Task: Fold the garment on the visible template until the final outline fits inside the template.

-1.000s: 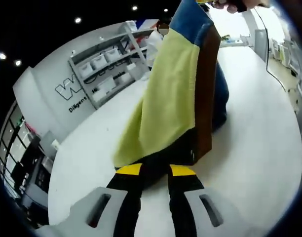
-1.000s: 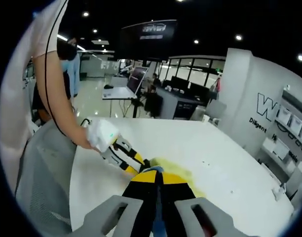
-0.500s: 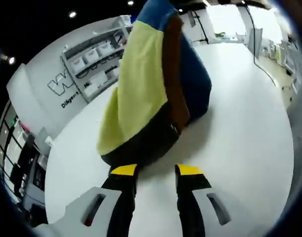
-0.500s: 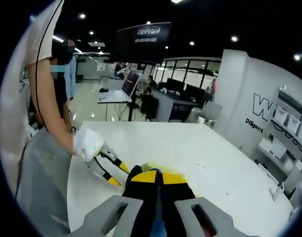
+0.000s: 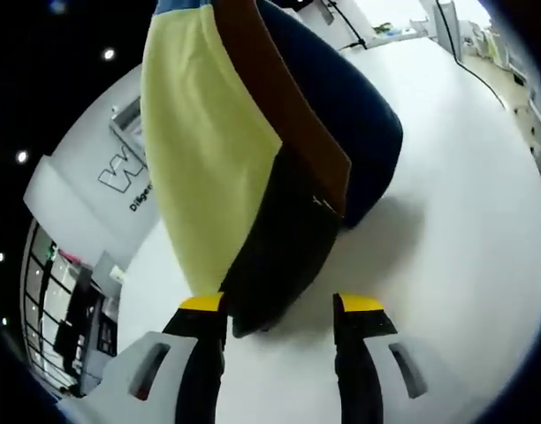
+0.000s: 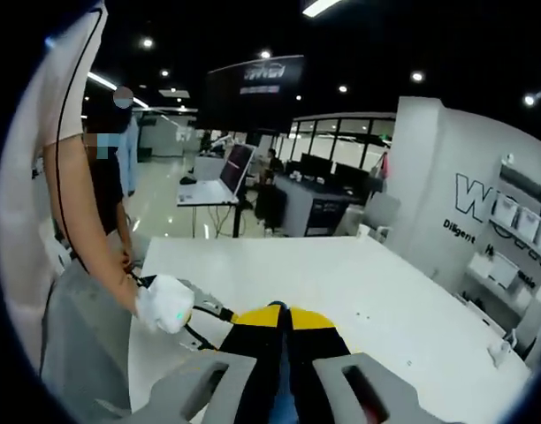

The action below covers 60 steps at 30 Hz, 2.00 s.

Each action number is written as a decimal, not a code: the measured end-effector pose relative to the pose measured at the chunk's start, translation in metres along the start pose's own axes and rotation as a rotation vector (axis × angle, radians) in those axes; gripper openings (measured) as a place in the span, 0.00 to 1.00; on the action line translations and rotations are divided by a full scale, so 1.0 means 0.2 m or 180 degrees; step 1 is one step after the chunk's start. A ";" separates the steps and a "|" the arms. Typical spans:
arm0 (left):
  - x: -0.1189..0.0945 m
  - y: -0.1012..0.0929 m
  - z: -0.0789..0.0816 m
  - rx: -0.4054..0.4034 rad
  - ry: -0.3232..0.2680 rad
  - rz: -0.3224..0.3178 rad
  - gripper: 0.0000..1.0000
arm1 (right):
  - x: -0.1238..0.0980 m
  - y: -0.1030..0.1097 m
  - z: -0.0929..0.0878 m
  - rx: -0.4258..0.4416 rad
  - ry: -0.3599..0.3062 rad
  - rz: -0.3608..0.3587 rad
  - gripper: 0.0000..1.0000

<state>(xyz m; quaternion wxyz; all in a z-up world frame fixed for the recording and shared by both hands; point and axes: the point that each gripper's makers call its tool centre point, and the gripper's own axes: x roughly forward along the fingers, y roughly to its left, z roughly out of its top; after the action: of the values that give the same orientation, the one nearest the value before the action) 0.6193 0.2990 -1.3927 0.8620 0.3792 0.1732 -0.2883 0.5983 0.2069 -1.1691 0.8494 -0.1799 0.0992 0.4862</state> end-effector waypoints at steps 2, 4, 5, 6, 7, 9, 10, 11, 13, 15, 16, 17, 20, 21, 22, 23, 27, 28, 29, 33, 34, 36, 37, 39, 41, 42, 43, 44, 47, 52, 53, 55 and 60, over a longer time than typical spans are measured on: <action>0.00 0.04 0.00 -0.0150 -0.0016 0.0087 0.49 | 0.00 -0.01 0.00 -0.0006 0.0005 0.0003 0.00; 0.00 0.08 0.01 -0.0311 -0.0075 0.0165 0.41 | -0.01 -0.01 0.00 -0.0004 0.0014 0.0002 0.00; 0.00 0.10 0.01 -0.0404 -0.0079 0.0196 0.36 | -0.01 -0.01 -0.01 -0.0002 0.0021 0.0001 0.00; 0.00 0.11 0.03 -0.0453 -0.0122 0.0169 0.30 | -0.01 -0.02 -0.01 0.0000 0.0021 0.0002 0.00; 0.00 0.12 0.04 -0.0450 -0.0146 0.0155 0.25 | -0.01 -0.02 -0.01 0.0002 0.0023 0.0002 0.00; 0.00 0.14 0.04 -0.0540 -0.0157 0.0157 0.16 | -0.02 -0.02 -0.01 0.0009 0.0027 0.0002 0.00; 0.00 0.15 0.05 -0.0598 -0.0172 0.0163 0.13 | -0.02 -0.02 -0.01 0.0012 0.0030 0.0004 0.00; -0.01 0.16 0.05 -0.0645 -0.0207 0.0170 0.08 | -0.02 -0.02 -0.01 0.0014 0.0030 0.0002 0.00; -0.02 0.17 0.06 -0.0733 -0.0246 0.0149 0.08 | -0.02 -0.02 -0.01 0.0022 0.0034 -0.0005 0.00; -0.04 0.19 0.07 -0.0772 -0.0290 0.0154 0.08 | -0.01 -0.03 -0.03 0.0026 0.0054 -0.0019 0.00; -0.05 0.20 0.07 -0.0788 -0.0308 0.0161 0.08 | -0.01 -0.03 -0.03 0.0027 0.0066 -0.0023 0.00; -0.06 0.21 0.07 -0.0789 -0.0312 0.0168 0.08 | -0.01 -0.04 -0.05 0.0032 0.0096 -0.0036 0.00; -0.09 0.26 0.07 -0.0843 -0.0333 0.0177 0.08 | -0.02 -0.07 -0.10 0.0047 0.0164 -0.0082 0.00; -0.10 0.28 0.06 -0.0847 -0.0338 0.0177 0.08 | -0.02 -0.08 -0.11 0.0059 0.0184 -0.0095 0.00; -0.12 0.30 0.06 -0.0880 -0.0356 0.0171 0.08 | -0.02 -0.08 -0.13 0.0066 0.0195 -0.0104 0.00; -0.13 0.31 0.06 -0.0893 -0.0376 0.0174 0.08 | -0.03 -0.09 -0.14 0.0082 0.0220 -0.0119 0.00; -0.19 0.39 0.08 -0.0957 -0.0458 0.0173 0.07 | -0.04 -0.11 -0.22 0.0120 0.0314 -0.0164 0.00; -0.20 0.40 0.08 -0.0963 -0.0479 0.0173 0.07 | -0.05 -0.12 -0.26 0.0137 0.0357 -0.0170 0.00; -0.22 0.43 0.09 -0.0972 -0.0499 0.0178 0.07 | -0.05 -0.11 -0.27 0.0160 0.0366 -0.0171 0.00; -0.28 0.48 0.12 -0.1030 -0.0586 0.0156 0.07 | -0.07 -0.11 -0.36 0.0236 0.0446 -0.0187 0.00; -0.29 0.48 0.13 -0.1028 -0.0610 0.0132 0.07 | -0.07 -0.11 -0.37 0.0244 0.0456 -0.0188 0.00; -0.32 0.48 0.16 -0.1002 -0.0661 0.0094 0.07 | -0.08 -0.10 -0.40 0.0277 0.0485 -0.0190 0.00; -0.34 0.48 0.17 -0.0992 -0.0676 0.0082 0.07 | -0.09 -0.10 -0.42 0.0304 0.0516 -0.0193 0.00; -0.36 0.47 0.19 -0.0968 -0.0711 0.0012 0.07 | -0.10 -0.09 -0.44 0.0323 0.0523 -0.0187 0.00; -0.40 0.45 0.20 -0.0948 -0.0721 -0.0084 0.07 | -0.11 -0.08 -0.46 0.0345 0.0552 -0.0173 0.00; -0.41 0.43 0.21 -0.0944 -0.0734 -0.0133 0.07 | -0.12 -0.07 -0.47 0.0354 0.0560 -0.0155 0.00; -0.43 0.40 0.21 -0.0950 -0.0723 -0.0259 0.07 | -0.13 -0.07 -0.47 0.0357 0.0564 -0.0150 0.00; -0.45 0.40 0.21 -0.0929 -0.0715 -0.0269 0.07 | -0.14 -0.06 -0.48 0.0373 0.0577 -0.0130 0.00; -0.50 0.35 0.22 -0.1003 -0.0728 -0.0490 0.07 | -0.17 -0.03 -0.51 0.0424 0.0611 -0.0040 0.00; -0.59 0.32 0.24 -0.1231 -0.0774 -0.0754 0.07 | -0.22 0.09 -0.56 0.0597 0.0697 0.0286 0.00; -0.61 0.30 0.26 -0.1264 -0.0792 -0.0859 0.07 | -0.24 0.11 -0.56 0.0585 0.0687 0.0340 0.00; -0.65 0.28 0.26 -0.1331 -0.0781 -0.0986 0.07 | -0.26 0.18 -0.55 0.0687 0.0664 0.0557 0.00; -0.71 0.27 0.31 -0.1490 -0.0811 -0.1281 0.07 | -0.31 0.26 -0.54 0.0874 0.0656 0.0915 0.00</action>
<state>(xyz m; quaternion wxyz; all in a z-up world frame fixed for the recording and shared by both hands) 0.5483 0.3344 -1.2479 0.8662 0.0899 0.1971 -0.4502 0.5228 0.1385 -1.2567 0.7732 -0.0953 0.2754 0.5633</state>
